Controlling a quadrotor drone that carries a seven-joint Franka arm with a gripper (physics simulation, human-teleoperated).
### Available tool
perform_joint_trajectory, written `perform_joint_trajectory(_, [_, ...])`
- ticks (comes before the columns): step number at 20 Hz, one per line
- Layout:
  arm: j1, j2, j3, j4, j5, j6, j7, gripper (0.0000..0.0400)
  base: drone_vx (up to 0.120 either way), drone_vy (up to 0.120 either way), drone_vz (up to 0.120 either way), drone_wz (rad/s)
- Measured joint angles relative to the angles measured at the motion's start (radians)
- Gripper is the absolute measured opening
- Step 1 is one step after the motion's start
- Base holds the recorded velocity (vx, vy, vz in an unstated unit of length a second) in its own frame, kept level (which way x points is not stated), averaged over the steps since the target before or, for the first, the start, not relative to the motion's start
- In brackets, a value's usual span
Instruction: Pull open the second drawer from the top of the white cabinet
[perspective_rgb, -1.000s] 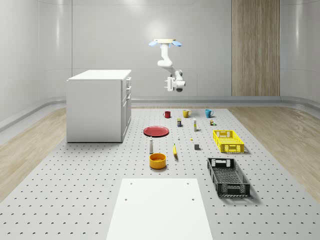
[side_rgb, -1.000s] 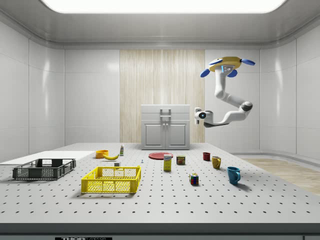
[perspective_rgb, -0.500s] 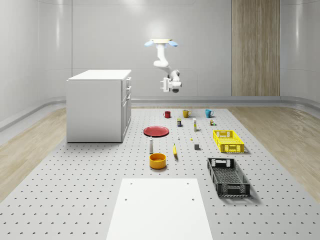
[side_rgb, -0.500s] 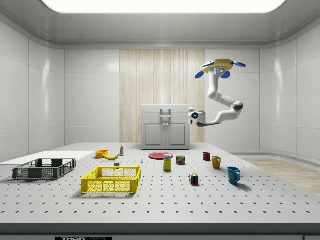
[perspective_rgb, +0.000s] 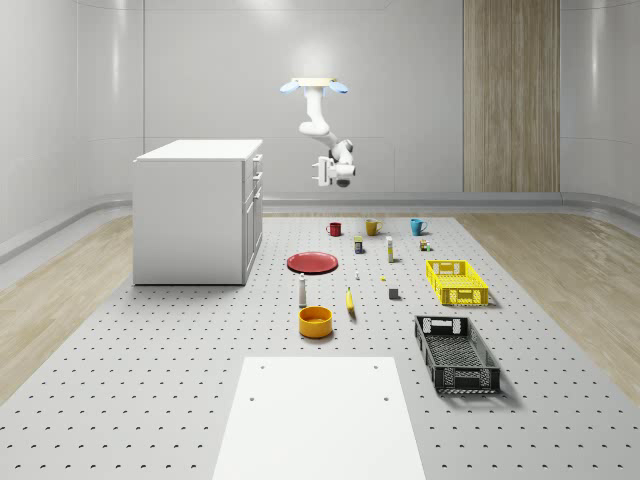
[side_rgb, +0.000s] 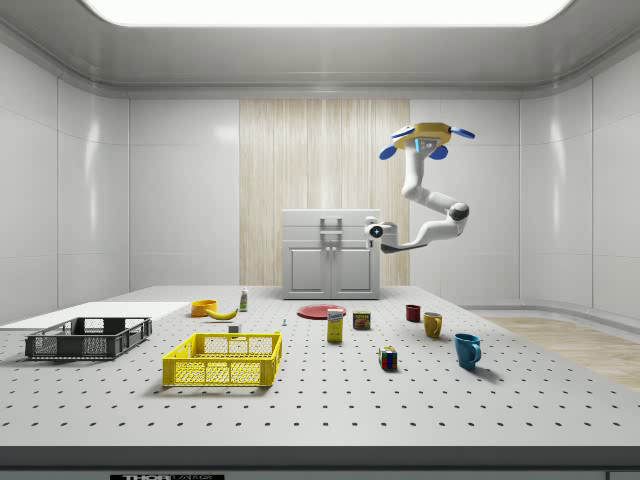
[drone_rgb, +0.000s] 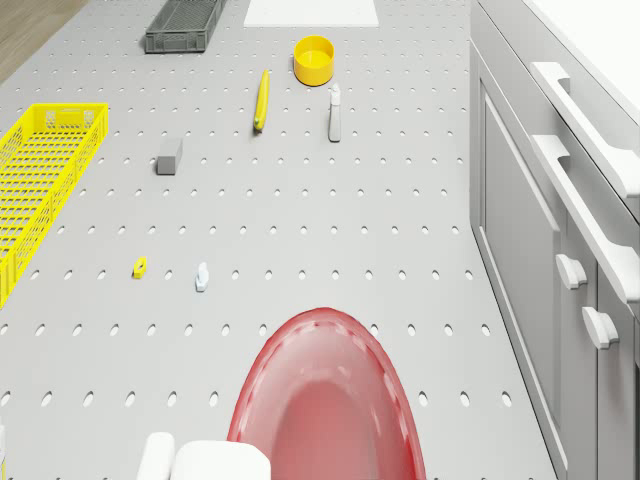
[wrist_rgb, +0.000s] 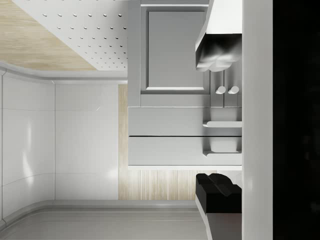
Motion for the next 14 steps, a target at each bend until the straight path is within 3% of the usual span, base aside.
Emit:
perform_joint_trajectory(2, [0.004, -0.004, -0.001, -0.001, -0.004, 0.004, 0.003, 0.03, 0.12, -0.1, 0.0, 0.0])
perform_joint_trajectory(7, [0.013, -0.015, -0.004, -0.002, -0.012, 0.013, 0.01, 0.03, 0.12, -0.008, 0.0, 0.0])
perform_joint_trajectory(14, [0.025, -0.028, -0.007, -0.004, -0.023, 0.024, 0.019, 0.03, 0.12, -0.12, 0.0, 0.0])
